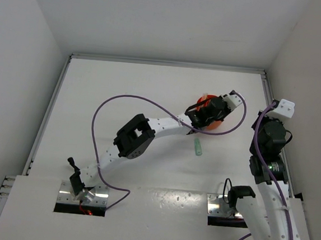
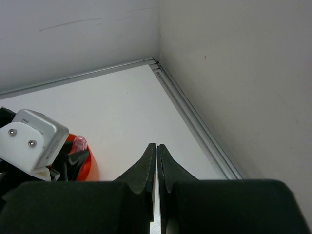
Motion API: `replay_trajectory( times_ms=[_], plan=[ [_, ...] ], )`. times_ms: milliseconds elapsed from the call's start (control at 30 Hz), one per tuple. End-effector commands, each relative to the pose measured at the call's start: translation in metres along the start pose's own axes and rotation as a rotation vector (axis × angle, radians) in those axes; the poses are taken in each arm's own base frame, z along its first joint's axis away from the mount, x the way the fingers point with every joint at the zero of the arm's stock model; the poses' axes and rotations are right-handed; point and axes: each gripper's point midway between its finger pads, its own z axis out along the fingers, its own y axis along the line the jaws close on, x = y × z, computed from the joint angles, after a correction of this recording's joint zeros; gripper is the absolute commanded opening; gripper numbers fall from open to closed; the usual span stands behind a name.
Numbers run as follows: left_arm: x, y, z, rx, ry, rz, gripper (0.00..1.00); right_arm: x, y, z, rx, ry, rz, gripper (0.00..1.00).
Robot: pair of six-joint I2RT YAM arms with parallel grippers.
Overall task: Sort the stationery into containers
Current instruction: Place the stationery in the drawer, then pick up the stationery from the center of the board.
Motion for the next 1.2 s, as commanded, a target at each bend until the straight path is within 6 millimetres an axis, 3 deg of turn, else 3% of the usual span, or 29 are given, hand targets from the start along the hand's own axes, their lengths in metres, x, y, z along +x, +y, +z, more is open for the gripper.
replay_trajectory(
  times_ms=[0,100,367,400,500,533,667,700,733,800,833,867,900,933,967,1000,1033,1067,1133,1167],
  plan=[
    [-0.025,0.005,-0.004,-0.032,-0.053,0.002,0.33,-0.013,-0.006,0.001,0.032,-0.047,0.024,0.02],
    [-0.031,0.008,-0.006,-0.043,-0.061,-0.001,0.43,-0.013,-0.006,0.001,0.032,-0.047,0.024,0.02],
    [-0.057,-0.001,-0.012,-0.030,-0.101,-0.008,0.46,-0.012,-0.007,0.001,0.041,-0.047,0.024,0.02],
    [-0.058,-0.009,-0.013,-0.018,-0.103,-0.007,0.45,-0.015,-0.008,-0.001,0.041,-0.055,0.029,0.02],
    [-0.074,-0.018,-0.019,0.014,-0.129,-0.010,0.26,-0.015,-0.008,-0.001,0.041,-0.055,0.029,0.02],
    [-0.091,-0.028,-0.027,0.031,-0.154,-0.005,0.18,-0.015,-0.008,-0.001,0.041,-0.055,0.029,0.02],
    [-0.108,-0.059,-0.045,0.085,-0.173,0.006,0.13,-0.017,-0.011,-0.002,0.052,-0.063,0.034,0.02],
    [-0.125,-0.059,-0.056,0.082,-0.195,-0.001,0.13,-0.017,-0.013,-0.003,0.063,-0.062,0.034,0.02],
    [-0.120,-0.059,-0.061,0.061,-0.180,-0.014,0.11,-0.017,-0.013,-0.003,0.063,-0.062,0.034,0.02],
    [-0.133,-0.048,-0.078,0.004,-0.153,-0.131,0.08,-0.019,-0.016,-0.004,0.072,-0.070,0.039,0.07],
    [-0.131,-0.040,-0.084,-0.038,-0.121,-0.172,0.05,-0.019,-0.016,-0.004,0.072,-0.070,0.030,0.10],
    [-0.131,-0.031,-0.089,-0.092,-0.088,-0.235,0.05,-0.019,-0.016,-0.004,0.072,-0.070,0.030,0.24],
    [-0.107,-0.027,-0.098,-0.145,0.024,-0.328,0.09,-0.019,-0.016,-0.004,0.072,-0.070,0.030,0.36],
    [-0.107,-0.010,-0.111,-0.235,0.046,-0.376,0.14,-0.019,-0.016,-0.004,0.073,-0.069,0.021,0.47],
    [-0.097,0.000,-0.118,-0.281,0.079,-0.421,0.30,-0.019,-0.015,-0.004,0.063,-0.070,0.021,0.62],
    [-0.083,0.002,-0.129,-0.329,0.119,-0.523,0.43,-0.019,-0.015,-0.004,0.063,-0.070,0.021,0.66],
    [-0.059,0.010,-0.136,-0.374,0.162,-0.546,0.59,-0.019,-0.013,-0.004,0.053,-0.070,0.020,0.66],
    [-0.062,0.019,-0.143,-0.393,0.164,-0.595,0.79,-0.017,-0.013,-0.004,0.052,-0.062,0.015,0.62],
    [-0.040,0.017,-0.149,-0.415,0.238,-0.670,0.76,-0.017,-0.010,-0.005,0.043,-0.063,0.015,0.42],
    [-0.035,0.008,-0.151,-0.388,0.273,-0.702,0.52,-0.017,-0.010,-0.005,0.043,-0.063,0.015,0.33]
  ],
)
